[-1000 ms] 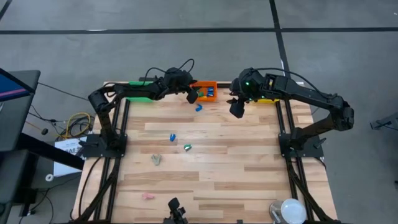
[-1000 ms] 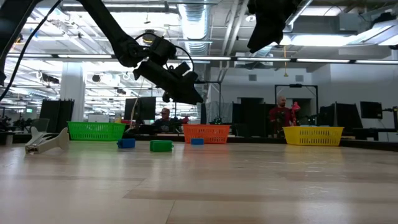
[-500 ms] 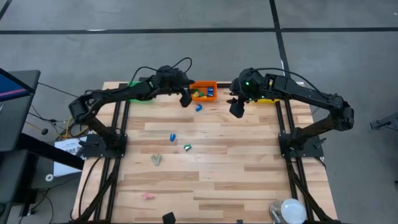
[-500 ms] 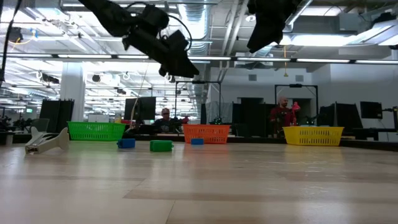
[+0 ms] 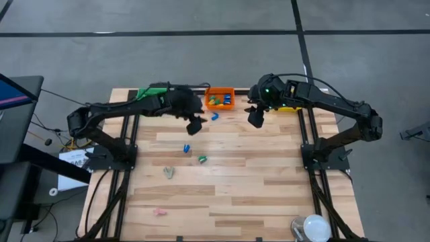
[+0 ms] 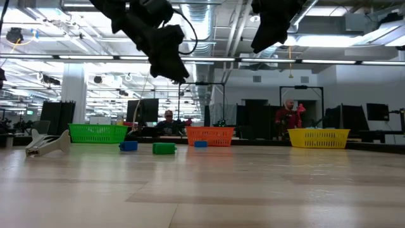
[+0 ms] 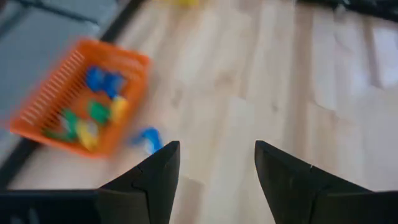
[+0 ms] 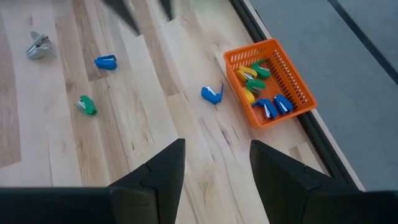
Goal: Pick and place Stapler, Stapler remover, tape
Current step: Put the blue stapler into the orange bin
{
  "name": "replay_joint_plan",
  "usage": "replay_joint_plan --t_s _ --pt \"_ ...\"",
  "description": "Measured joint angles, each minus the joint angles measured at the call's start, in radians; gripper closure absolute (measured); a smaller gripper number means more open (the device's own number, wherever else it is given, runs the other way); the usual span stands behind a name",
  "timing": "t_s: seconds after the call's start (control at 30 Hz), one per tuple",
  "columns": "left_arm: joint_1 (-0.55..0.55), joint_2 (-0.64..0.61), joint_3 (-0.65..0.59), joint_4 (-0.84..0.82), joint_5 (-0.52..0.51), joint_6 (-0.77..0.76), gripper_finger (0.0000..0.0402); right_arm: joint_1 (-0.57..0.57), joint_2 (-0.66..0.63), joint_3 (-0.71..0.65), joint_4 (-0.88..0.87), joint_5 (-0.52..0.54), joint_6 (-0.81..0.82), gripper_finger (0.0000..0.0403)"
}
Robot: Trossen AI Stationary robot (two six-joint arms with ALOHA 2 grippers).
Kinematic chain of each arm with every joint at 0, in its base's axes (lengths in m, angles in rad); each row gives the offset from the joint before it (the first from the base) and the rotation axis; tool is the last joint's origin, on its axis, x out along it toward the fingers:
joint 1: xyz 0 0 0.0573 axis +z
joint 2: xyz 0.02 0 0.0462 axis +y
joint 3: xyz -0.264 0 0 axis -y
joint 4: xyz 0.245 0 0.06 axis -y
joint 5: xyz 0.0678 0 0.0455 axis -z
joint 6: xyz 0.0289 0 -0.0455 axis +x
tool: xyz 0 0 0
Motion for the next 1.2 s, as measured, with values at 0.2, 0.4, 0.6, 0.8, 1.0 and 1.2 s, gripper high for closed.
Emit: replay_joint_plan --t_s 0.2,0.4,0.6,0.8,1.0,1.2 --pt "-0.084 0.000 0.000 -0.136 0.002 -0.214 0.0204 0.000 0.000 0.000 0.000 0.000 0.000 0.0230" --pt "-0.125 0.001 0.000 -0.240 -0.033 -0.474 0.0204 0.000 0.000 0.000 0.000 0.000 0.000 0.0230" --pt "-0.143 0.002 -0.054 -0.264 -0.075 -0.674 0.0204 0.000 0.000 0.000 0.000 0.000 0.000 0.0230" --pt "-0.159 0.002 -0.128 -0.262 -0.062 -0.750 0.0204 0.000 0.000 0.000 0.000 0.000 0.000 0.0230" --pt "-0.175 0.002 -0.147 -0.322 -0.071 -0.769 0.0193 0.000 0.000 0.000 0.000 0.000 0.000 0.0230" --pt "-0.177 0.002 -0.147 -0.351 -0.076 -0.799 0.0175 0.000 0.000 0.000 0.000 0.000 0.000 0.0230"
